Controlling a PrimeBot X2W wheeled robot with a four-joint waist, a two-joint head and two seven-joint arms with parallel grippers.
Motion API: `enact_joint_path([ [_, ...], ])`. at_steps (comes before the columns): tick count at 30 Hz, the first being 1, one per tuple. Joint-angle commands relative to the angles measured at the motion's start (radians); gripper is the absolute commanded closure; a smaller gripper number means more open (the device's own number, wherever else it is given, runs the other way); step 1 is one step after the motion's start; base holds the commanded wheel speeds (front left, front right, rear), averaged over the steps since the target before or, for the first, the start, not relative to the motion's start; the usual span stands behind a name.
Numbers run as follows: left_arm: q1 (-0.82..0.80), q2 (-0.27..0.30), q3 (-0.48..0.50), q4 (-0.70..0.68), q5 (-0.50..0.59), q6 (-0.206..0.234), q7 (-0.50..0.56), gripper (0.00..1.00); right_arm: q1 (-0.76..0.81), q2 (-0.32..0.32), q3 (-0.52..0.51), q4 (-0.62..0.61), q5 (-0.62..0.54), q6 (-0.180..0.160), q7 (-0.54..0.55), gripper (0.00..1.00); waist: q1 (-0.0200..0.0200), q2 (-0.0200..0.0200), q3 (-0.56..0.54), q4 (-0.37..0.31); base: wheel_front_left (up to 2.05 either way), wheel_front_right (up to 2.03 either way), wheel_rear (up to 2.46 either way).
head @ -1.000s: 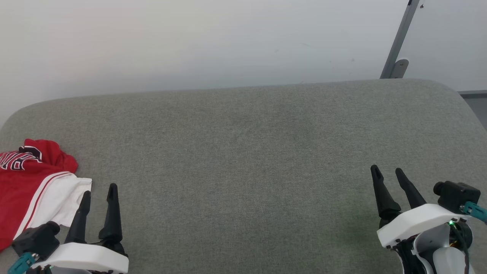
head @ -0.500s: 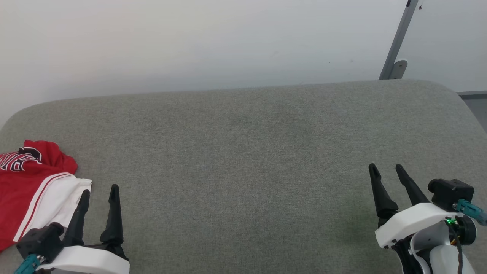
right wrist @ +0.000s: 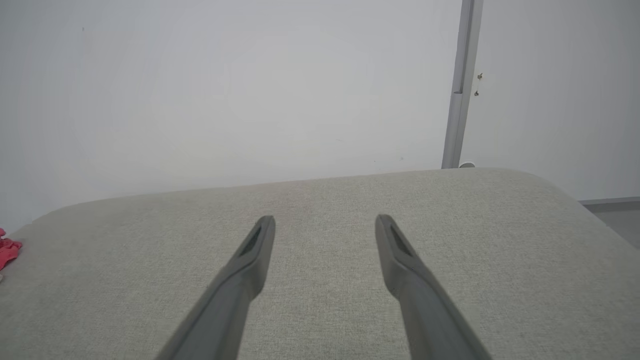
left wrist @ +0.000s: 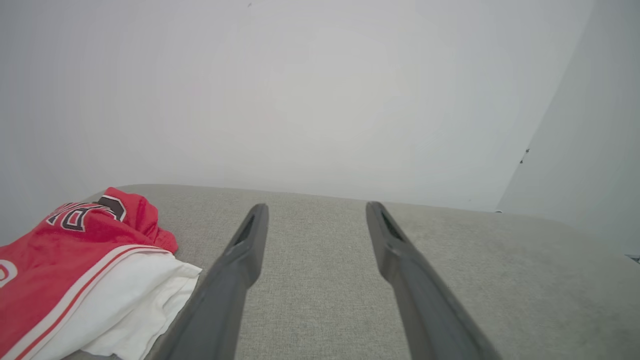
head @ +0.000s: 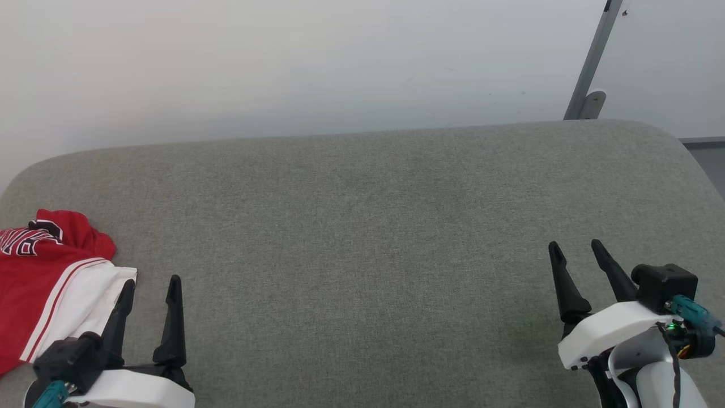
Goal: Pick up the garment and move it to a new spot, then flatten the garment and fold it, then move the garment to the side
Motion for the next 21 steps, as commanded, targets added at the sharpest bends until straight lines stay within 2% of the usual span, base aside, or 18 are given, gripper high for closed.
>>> enact_joint_path([
  [1,0.010,0.008,-0.003,-0.007,0.017,0.001,-0.010,0.00,-0.012,-0.005,0.000,-0.008,-0.019,0.000,-0.009,0.00,0.0000,0.0000,0.000,0.000,0.00,0.00,0.00],
  [10,0.016,0.020,-0.013,-0.011,0.060,0.003,-0.026,0.00,-0.013,-0.003,0.002,-0.013,-0.078,0.000,-0.017,0.00,0.0000,0.0000,-0.003,0.000,0.00,0.00,0.00],
  [21,0.017,0.022,-0.016,-0.010,0.039,-0.001,-0.025,0.00,-0.007,-0.003,-0.002,-0.012,-0.076,0.000,-0.021,0.00,0.0000,0.0000,0.000,-0.002,0.00,0.00,0.00],
])
